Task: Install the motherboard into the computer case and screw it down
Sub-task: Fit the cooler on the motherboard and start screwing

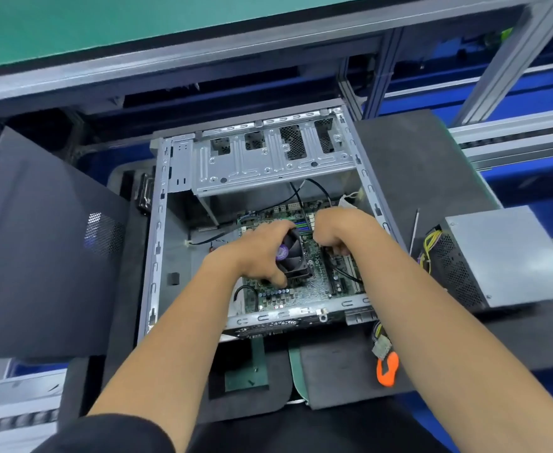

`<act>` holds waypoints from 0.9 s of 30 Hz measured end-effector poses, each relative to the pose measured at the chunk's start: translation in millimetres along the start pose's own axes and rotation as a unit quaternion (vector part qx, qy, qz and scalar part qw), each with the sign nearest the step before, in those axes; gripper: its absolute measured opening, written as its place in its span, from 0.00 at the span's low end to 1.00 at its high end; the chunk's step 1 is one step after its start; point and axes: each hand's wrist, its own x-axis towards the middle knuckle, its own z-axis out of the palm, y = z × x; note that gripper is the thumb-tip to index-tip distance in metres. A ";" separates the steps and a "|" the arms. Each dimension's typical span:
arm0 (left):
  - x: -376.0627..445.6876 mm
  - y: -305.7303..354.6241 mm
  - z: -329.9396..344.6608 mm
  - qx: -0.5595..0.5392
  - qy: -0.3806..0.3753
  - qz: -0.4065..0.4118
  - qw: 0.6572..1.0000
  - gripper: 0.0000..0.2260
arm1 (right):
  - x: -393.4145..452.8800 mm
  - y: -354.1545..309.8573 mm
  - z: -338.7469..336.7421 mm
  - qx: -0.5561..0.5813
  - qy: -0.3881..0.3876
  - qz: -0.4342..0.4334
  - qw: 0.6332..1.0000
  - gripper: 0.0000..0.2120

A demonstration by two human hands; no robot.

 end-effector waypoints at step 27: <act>-7.1 4.0 -6.6 -0.110 -0.044 0.012 0.993 0.45 | -1.0 -8.5 6.3 0.094 0.033 -0.192 0.976 0.20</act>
